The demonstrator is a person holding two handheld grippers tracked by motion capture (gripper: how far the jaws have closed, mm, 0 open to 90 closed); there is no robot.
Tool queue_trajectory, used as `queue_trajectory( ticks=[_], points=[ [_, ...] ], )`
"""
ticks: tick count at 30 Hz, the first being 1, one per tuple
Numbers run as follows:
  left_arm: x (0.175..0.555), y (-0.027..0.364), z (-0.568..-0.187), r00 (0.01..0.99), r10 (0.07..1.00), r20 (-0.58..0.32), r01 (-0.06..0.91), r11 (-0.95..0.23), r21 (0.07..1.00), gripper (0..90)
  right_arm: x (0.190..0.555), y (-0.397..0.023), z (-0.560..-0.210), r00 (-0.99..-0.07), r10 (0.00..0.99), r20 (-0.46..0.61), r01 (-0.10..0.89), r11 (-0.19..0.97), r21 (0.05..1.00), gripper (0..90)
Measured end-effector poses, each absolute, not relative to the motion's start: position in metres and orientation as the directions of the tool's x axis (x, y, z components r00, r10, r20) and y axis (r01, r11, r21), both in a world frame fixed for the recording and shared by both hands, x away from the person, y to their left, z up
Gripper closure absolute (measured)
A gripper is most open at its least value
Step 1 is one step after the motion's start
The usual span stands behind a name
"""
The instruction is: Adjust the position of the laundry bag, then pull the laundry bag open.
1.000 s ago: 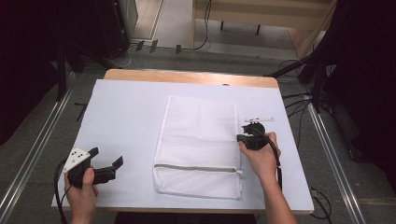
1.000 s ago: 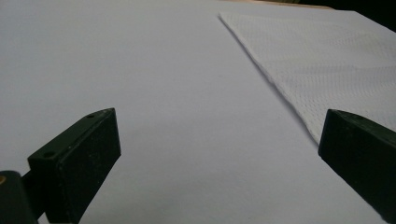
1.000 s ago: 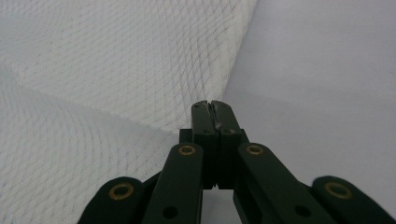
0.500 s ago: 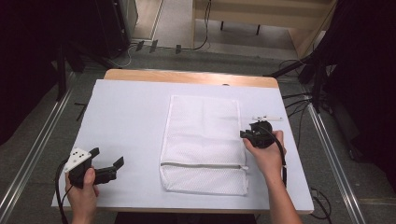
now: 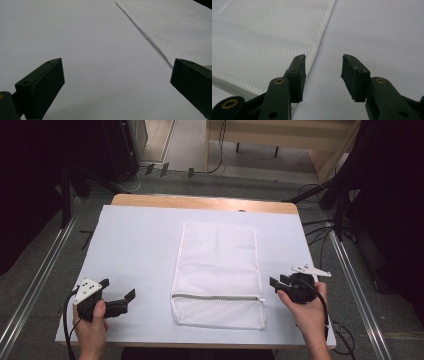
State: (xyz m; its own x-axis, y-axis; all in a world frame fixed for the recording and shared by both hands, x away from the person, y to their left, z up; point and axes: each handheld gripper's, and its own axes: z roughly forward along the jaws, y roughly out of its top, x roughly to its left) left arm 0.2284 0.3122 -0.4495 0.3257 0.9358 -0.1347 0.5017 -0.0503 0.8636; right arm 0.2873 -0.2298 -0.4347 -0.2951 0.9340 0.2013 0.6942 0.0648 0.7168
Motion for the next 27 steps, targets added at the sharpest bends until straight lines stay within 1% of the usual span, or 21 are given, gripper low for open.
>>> queue_trajectory(
  ticks=[1, 2, 4, 5, 8, 15, 19, 22, 24, 26, 27],
  points=[
    [0.228, 0.311, -0.449, 0.332, 0.934, -0.134, 0.501, -0.055, 0.864, 0.0, 0.287, -0.23, -0.435, -0.295, 0.934, 0.201, 0.694, 0.065, 0.717, 54.8],
    [0.228, 0.309, -0.449, 0.334, 0.933, -0.135, 0.499, -0.053, 0.865, 0.0, 0.277, -0.232, -0.435, -0.297, 0.93, 0.218, 0.684, 0.048, 0.728, 53.0],
    [0.228, 0.306, -0.449, 0.342, 0.93, -0.132, 0.5, -0.062, 0.864, 0.0, 0.272, -0.233, -0.435, -0.303, 0.927, 0.221, 0.679, 0.047, 0.732, 52.3],
    [0.228, 0.304, -0.449, 0.349, 0.928, -0.129, 0.499, -0.067, 0.864, 0.0, 0.264, -0.234, -0.437, -0.31, 0.923, 0.225, 0.677, 0.048, 0.734, 51.2],
    [0.228, 0.295, -0.45, 0.369, 0.921, -0.124, 0.503, -0.086, 0.86, 0.0, 0.256, -0.237, -0.438, -0.332, 0.915, 0.228, 0.675, 0.061, 0.735, 50.1],
    [0.228, 0.28, -0.45, 0.413, 0.9, -0.14, 0.5, -0.096, 0.861, 0.0, 0.247, -0.242, -0.45, -0.329, 0.908, 0.259, 0.692, 0.045, 0.72, 49.8],
    [0.226, 0.264, -0.447, 0.435, 0.892, -0.125, 0.486, -0.116, 0.866, 0.0, 0.242, -0.238, -0.458, -0.349, 0.898, 0.269, 0.695, 0.055, 0.717, 48.7],
    [0.224, 0.242, -0.443, 0.469, 0.879, -0.081, 0.466, -0.169, 0.868, 0.0, 0.237, -0.231, -0.467, -0.365, 0.885, 0.29, 0.7, 0.056, 0.712, 48.2],
    [0.224, 0.237, -0.443, 0.48, 0.873, -0.085, 0.465, -0.171, 0.869, 0.0, 0.236, -0.229, -0.47, -0.376, 0.88, 0.289, 0.703, 0.068, 0.708, 48.1],
    [0.224, 0.227, -0.443, 0.492, 0.866, -0.09, 0.468, -0.176, 0.866, 0.0, 0.233, -0.223, -0.476, -0.406, 0.867, 0.29, 0.713, 0.102, 0.693, 48.1],
    [0.225, 0.217, -0.444, 0.51, 0.856, -0.087, 0.47, -0.192, 0.862, 0.0, 0.232, -0.222, -0.476, -0.41, 0.862, 0.297, 0.715, 0.101, 0.692, 48.1]
  ],
)
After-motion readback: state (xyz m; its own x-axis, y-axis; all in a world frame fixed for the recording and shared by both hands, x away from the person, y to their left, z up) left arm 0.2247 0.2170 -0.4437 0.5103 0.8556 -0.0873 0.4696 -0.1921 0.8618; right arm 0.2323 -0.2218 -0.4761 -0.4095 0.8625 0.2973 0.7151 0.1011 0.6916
